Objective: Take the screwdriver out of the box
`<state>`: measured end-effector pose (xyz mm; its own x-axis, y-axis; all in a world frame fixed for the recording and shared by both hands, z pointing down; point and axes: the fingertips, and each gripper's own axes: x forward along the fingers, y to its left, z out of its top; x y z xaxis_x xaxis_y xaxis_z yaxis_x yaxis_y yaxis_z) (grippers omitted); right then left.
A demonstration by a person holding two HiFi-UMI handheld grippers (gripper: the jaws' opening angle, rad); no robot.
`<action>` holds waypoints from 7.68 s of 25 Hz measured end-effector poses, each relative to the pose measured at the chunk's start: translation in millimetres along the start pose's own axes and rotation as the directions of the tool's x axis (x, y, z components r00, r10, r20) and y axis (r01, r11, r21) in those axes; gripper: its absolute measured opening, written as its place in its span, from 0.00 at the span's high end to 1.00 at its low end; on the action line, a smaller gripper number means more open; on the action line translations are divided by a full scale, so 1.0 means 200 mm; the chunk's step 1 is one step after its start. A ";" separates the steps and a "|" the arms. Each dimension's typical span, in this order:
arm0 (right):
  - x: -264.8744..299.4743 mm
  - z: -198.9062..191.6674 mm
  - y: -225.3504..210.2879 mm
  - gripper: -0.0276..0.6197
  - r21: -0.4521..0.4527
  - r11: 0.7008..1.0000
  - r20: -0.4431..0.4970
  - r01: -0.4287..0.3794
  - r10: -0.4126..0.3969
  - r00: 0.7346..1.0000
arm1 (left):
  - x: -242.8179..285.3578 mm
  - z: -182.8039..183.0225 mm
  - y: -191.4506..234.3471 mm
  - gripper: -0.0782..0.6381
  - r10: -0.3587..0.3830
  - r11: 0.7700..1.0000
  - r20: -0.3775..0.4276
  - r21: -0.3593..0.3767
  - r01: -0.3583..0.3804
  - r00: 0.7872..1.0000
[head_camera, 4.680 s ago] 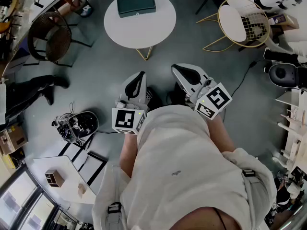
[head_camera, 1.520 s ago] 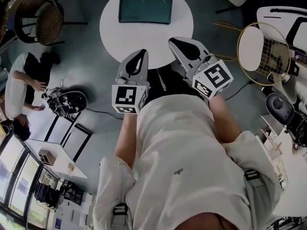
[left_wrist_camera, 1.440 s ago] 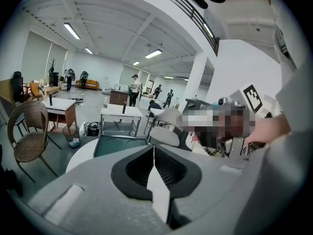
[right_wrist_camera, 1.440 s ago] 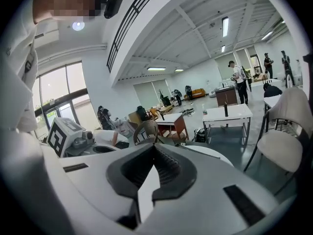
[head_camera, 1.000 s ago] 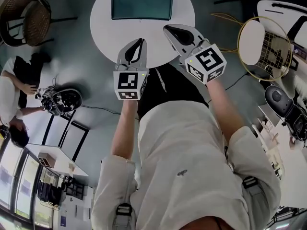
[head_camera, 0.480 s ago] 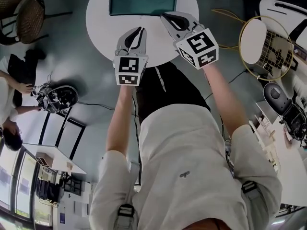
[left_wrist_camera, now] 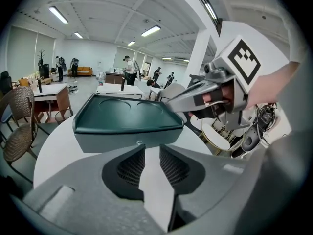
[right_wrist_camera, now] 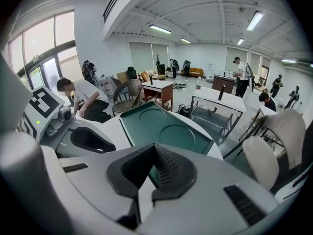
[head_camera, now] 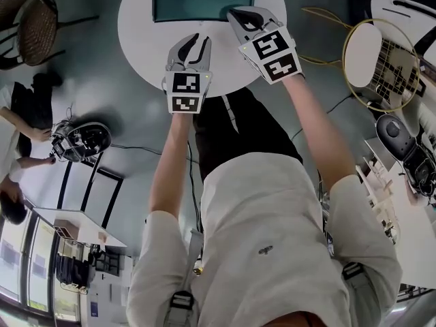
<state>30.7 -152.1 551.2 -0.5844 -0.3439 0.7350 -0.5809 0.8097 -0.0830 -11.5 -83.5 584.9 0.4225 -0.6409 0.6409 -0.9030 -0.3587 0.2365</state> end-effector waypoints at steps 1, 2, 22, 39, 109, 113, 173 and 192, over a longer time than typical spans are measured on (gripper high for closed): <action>0.01 -0.01 -0.01 0.95 -0.005 1.000 -0.009 0.007 -0.007 1.000 | 0.02 -0.01 0.00 0.78 0.003 1.000 -0.004 -0.006 -0.003 1.000; 0.02 -0.01 -0.03 0.95 -0.011 1.000 -0.019 0.015 -0.015 1.000 | 0.04 -0.01 0.01 0.76 0.007 1.000 -0.010 -0.010 -0.007 1.000; 0.15 -0.06 -0.03 0.95 -0.039 0.999 -0.092 0.025 -0.028 0.995 | 0.23 -0.06 0.16 0.71 0.102 0.985 -0.031 -0.133 -0.105 0.994; 0.18 -0.08 0.00 0.95 -0.054 0.998 -0.129 0.017 -0.024 0.991 | 0.24 -0.06 0.16 0.78 0.101 0.983 -0.047 -0.149 -0.107 0.994; 0.13 -0.13 0.35 0.81 -0.288 0.950 -0.207 -0.121 0.061 0.976 | -0.30 -0.45 -0.08 0.75 0.118 0.963 -0.125 -0.229 -0.144 0.985; 0.22 -0.18 0.40 0.79 -0.363 0.921 -0.257 -0.139 0.045 0.965 | -0.35 -0.44 -0.04 0.78 0.133 0.956 -0.106 -0.248 -0.156 0.985; -1.34 0.58 0.90 0.83 0.054 0.956 0.522 -0.289 0.219 0.824 | -1.66 0.60 -0.40 0.88 0.018 1.000 0.418 0.011 -0.025 0.908; -1.66 0.57 1.23 0.84 0.212 0.951 0.671 -0.226 0.027 0.741 | -1.95 0.51 -0.43 0.88 -0.180 0.983 0.461 0.104 0.148 0.869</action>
<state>17.1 107.7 210.7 -0.8288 -0.5522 0.0904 -0.5400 0.7470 -0.3879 -90.5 126.9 239.9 0.5656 -0.8054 0.1774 -0.8172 -0.5184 0.2518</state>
